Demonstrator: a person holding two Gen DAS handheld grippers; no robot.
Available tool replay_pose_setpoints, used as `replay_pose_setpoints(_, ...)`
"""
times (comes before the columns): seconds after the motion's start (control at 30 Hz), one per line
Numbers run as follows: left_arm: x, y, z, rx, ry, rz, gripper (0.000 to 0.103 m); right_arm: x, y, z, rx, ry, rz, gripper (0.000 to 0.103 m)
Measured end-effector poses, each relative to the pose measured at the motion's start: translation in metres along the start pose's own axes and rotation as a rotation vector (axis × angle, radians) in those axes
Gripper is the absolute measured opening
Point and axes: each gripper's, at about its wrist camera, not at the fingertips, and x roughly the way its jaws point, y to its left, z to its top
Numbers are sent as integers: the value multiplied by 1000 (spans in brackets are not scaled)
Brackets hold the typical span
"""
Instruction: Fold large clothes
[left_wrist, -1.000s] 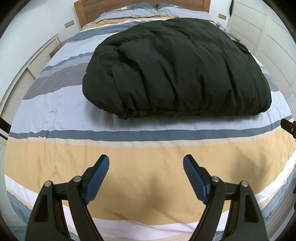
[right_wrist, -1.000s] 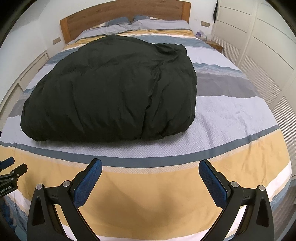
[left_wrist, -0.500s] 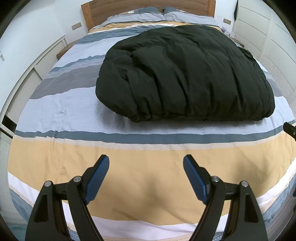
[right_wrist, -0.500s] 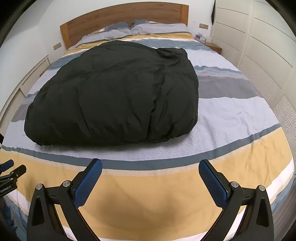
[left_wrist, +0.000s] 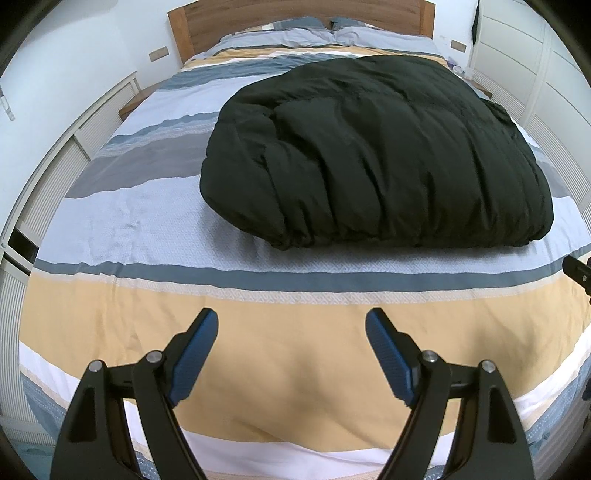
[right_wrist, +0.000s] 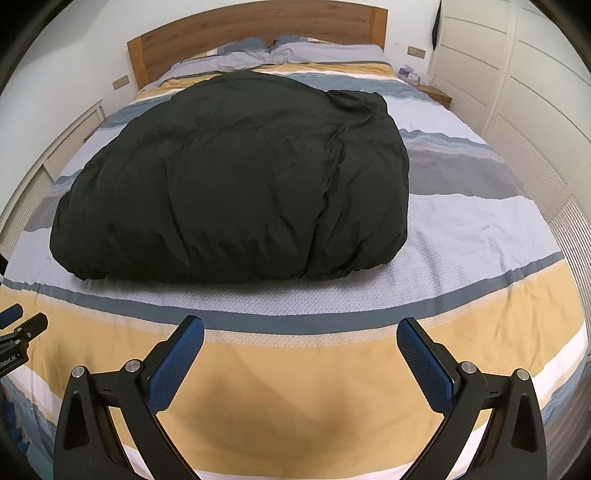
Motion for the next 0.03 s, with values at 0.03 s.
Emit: replay_pose_setpoints(0.03, 0, 0, 0, 0, 1, -1, 82, 0, 0, 0, 0, -1, -1, 102)
